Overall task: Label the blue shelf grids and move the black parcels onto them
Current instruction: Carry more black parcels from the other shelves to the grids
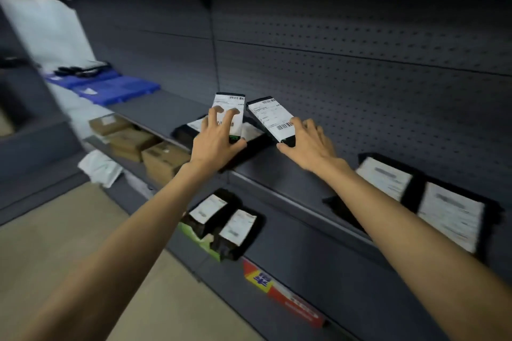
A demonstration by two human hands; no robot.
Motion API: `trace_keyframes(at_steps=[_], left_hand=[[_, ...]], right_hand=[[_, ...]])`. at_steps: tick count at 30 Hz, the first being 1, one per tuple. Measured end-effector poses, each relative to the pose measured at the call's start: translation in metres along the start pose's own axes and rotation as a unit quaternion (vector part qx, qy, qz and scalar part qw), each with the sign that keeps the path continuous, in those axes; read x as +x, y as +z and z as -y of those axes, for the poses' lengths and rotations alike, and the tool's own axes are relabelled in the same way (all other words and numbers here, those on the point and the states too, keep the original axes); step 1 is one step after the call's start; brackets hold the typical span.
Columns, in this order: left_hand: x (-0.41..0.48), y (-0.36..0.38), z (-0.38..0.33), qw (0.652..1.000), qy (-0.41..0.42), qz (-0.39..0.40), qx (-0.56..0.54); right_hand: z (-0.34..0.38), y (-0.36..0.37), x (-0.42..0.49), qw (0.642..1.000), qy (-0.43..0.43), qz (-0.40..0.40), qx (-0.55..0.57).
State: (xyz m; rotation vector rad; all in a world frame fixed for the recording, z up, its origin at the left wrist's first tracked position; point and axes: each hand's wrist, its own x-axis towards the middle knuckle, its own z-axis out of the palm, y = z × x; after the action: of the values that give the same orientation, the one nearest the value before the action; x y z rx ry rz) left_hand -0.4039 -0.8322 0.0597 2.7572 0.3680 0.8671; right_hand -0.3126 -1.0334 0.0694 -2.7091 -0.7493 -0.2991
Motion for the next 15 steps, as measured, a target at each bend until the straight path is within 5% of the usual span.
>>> trace_keyframes(at_steps=[15], left_hand=[[0.009, -0.122, 0.366, 0.978, -0.187, -0.097, 0.000]], right_hand=[[0.360, 0.138, 0.152, 0.981, -0.180, 0.042, 0.064]])
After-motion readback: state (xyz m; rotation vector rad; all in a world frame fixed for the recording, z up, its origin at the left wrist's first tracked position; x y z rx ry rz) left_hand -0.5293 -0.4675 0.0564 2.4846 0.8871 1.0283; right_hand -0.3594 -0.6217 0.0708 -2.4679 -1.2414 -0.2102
